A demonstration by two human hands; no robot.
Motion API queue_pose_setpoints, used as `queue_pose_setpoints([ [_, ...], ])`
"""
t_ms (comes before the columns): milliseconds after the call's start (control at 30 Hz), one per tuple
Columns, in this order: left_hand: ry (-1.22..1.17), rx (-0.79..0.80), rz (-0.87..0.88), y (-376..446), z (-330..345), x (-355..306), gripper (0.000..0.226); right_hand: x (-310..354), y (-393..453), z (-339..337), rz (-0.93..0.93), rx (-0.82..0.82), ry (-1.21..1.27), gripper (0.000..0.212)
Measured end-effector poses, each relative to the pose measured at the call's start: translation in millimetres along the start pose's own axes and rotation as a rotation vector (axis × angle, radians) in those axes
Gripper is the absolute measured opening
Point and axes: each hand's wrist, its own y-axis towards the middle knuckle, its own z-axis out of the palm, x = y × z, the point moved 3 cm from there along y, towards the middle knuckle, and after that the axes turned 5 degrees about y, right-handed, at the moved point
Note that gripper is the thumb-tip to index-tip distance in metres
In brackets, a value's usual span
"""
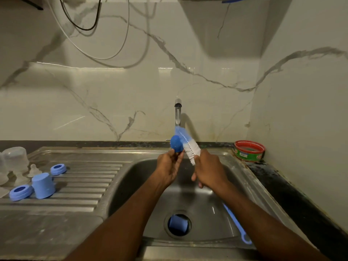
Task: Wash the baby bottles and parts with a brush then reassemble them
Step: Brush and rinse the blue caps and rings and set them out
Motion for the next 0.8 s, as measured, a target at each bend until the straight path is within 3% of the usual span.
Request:
queue_pose_setpoints([
  [100,0.093,0.063,0.075,-4.0,5.1,3.2,0.023,-5.5,0.3,8.7,0.139,0.095,0.401,0.022],
  [200,0.295,0.189,0.106,-8.1,7.0,12.4,0.019,-8.3,6.4,6.9,0.162,0.079,0.6,0.03],
  [333,0.419,0.264,0.155,-15.4,10.5,17.7,0.023,-12.3,6.8,4.0,0.182,0.092,0.687,0.029],
  [433,0.345,0.219,0.268,-13.7,8.4,9.5,0.025,-9.4,-0.6,12.7,0.2,0.221,0.732,0.023],
  [567,0.347,0.141,0.213,-10.2,4.7,7.0,0.026,-13.3,7.8,15.0,0.2,0.163,0.765,0.02],
  [633,0.321,0.065,0.155,-9.5,4.8,5.8,0.023,-19.4,17.4,7.8,0.173,0.059,0.667,0.023],
  [700,0.414,-0.022,0.176,-7.0,2.3,1.9,0.021,-21.6,25.3,-6.3,0.068,-0.033,0.354,0.026],
  [800,0.614,-0.083,0.276,-2.4,-3.1,-0.5,0.026,-21.5,25.3,-20.0,-0.084,-0.046,-0.131,0.035],
])
